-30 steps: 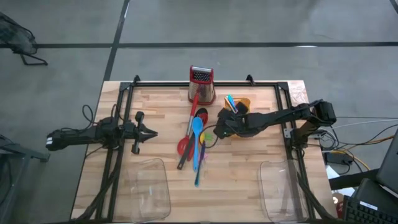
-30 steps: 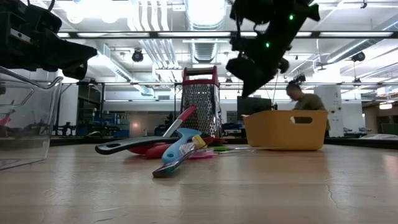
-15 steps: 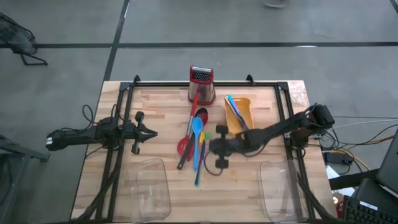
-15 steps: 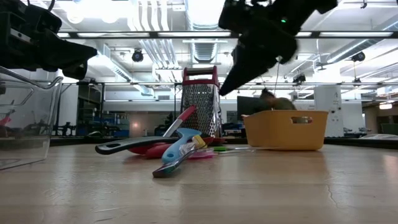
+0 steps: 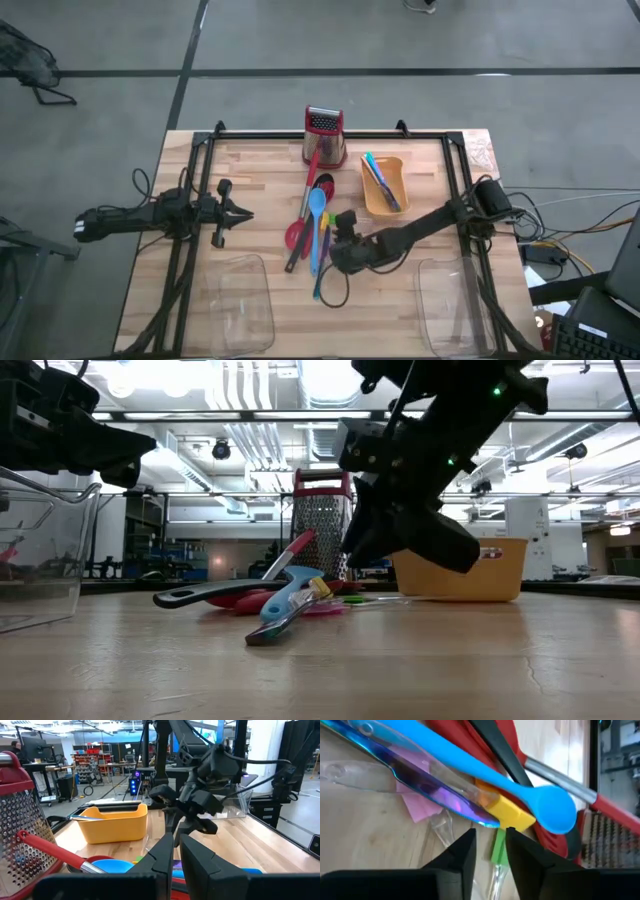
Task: Pick & Place Kitchen Items
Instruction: Put the blue table knife into the yellow bin
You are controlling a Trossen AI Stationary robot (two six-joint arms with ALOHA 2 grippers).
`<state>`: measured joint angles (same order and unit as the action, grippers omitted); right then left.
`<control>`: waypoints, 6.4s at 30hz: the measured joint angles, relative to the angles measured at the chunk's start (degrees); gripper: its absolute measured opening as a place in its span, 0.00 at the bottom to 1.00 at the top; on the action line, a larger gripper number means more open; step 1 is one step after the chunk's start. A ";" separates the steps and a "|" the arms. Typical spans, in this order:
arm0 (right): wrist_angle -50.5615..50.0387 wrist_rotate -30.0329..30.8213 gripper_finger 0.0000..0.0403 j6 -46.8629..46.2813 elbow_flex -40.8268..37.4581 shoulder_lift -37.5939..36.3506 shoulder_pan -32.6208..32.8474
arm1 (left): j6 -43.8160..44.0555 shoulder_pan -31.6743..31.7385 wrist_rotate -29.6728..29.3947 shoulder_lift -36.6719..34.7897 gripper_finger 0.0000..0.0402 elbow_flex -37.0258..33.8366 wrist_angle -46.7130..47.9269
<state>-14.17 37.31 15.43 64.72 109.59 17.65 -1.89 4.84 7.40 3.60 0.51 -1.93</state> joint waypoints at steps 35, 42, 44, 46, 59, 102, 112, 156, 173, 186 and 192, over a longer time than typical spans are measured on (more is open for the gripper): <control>-3.84 -0.40 0.18 18.55 9.05 11.38 -2.67 | 0.00 0.01 0.00 0.22 0.10 0.00 -0.09; -2.75 -3.11 0.12 19.22 9.03 11.33 -3.52 | 0.00 0.00 0.00 0.22 0.10 0.00 -0.11; -2.06 -3.11 0.10 18.25 9.01 11.33 -3.52 | 0.00 0.00 0.00 0.22 0.10 0.00 -0.11; -1.31 -3.13 0.07 17.28 8.99 11.33 -3.52 | 0.00 0.00 0.00 0.22 0.10 0.00 -0.11; -1.99 -3.45 0.02 10.32 8.98 9.99 -3.47 | 0.00 0.00 0.00 0.22 0.10 0.00 -0.11; -13.16 -13.76 0.02 -10.75 7.00 4.67 -7.06 | 0.00 0.02 0.00 0.22 0.10 0.00 -0.09; -11.27 -16.34 0.02 -10.76 7.05 5.07 -8.24 | 0.00 0.02 0.00 0.20 0.10 0.00 -0.11; -12.11 -17.20 0.02 -15.71 6.33 -6.37 -8.46 | 0.00 0.00 0.00 0.22 0.10 0.00 -0.09; -5.75 -16.20 0.02 -19.85 -6.09 -18.55 -8.39 | 0.00 0.01 0.00 0.28 0.10 0.00 -0.06; 6.77 -16.14 0.02 -21.69 -17.91 -30.78 -8.39 | 0.00 0.02 0.00 0.31 0.10 0.00 -0.04; 11.10 -15.44 0.02 -21.91 -21.53 -32.62 -8.39 | 0.00 0.02 0.00 0.31 0.10 0.00 -0.04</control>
<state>-3.07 21.87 -6.48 43.20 76.97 9.26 -1.89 4.86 7.40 3.90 0.51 -1.98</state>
